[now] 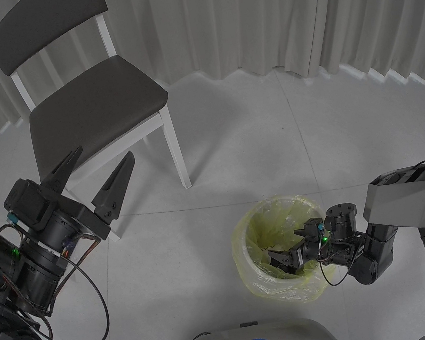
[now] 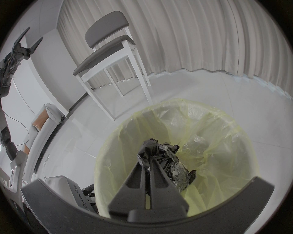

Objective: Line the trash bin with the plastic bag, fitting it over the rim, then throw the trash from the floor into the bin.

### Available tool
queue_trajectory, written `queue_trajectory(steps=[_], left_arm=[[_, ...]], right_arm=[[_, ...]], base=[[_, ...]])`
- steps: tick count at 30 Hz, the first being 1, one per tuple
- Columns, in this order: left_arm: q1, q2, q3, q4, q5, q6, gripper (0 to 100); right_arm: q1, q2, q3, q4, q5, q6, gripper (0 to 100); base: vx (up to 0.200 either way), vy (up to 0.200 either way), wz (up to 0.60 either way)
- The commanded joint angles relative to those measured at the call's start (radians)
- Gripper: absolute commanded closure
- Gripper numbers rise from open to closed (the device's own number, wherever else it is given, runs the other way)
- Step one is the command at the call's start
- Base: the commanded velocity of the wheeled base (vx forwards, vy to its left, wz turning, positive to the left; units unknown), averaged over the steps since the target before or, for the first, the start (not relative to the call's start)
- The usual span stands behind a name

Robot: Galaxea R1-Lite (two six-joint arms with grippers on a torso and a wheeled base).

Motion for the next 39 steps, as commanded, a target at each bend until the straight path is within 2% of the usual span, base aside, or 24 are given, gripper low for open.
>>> queue_trajectory(steps=[1, 8, 15, 22, 23, 26, 27, 33, 39], left_arm=[[0.000, -0.002, 0.000, -0.016, 0.000, 0.000, 0], [0.000, -0.002, 0.000, -0.016, 0.000, 0.000, 0], [0.001, 0.004, 0.000, -0.015, 0.000, 0.003, 0], [0.001, 0.006, 0.001, -0.015, 0.000, 0.003, 0], [0.001, 0.006, 0.001, -0.016, 0.000, 0.003, 0], [0.001, 0.006, 0.005, -0.016, 0.000, 0.003, 0], [0.001, 0.008, 0.006, -0.016, 0.000, 0.003, 0], [0.001, 0.011, 0.006, -0.016, 0.000, 0.001, 0], [0.001, 0.011, 0.006, -0.016, 0.000, 0.003, 0]], right_arm=[[-0.001, -0.007, 0.001, -0.002, 0.001, -0.001, 0], [-0.001, -0.016, 0.007, -0.008, 0.001, -0.001, 0], [-0.053, -0.144, 0.025, 0.009, 0.004, -0.001, 0], [-0.134, -0.190, -0.021, 0.075, 0.007, -0.001, 0], [-0.166, -0.191, -0.042, 0.110, 0.011, -0.003, 0], [-0.189, -0.199, -0.059, 0.141, 0.013, -0.003, 0], [-0.212, -0.200, -0.076, 0.190, 0.013, -0.006, 0], [-0.246, -0.188, -0.131, 0.302, 0.013, -0.010, 0], [-0.275, -0.188, -0.150, 0.310, 0.013, -0.014, 0]], base=[[0.000, 0.000, 0.00], [0.000, 0.000, 0.00], [0.000, 0.000, 0.00], [0.000, 0.000, 0.00], [0.000, 0.000, 0.00], [0.000, 0.000, 0.00], [0.000, 0.000, 0.00], [0.000, 0.000, 0.00], [0.000, 0.000, 0.00]])
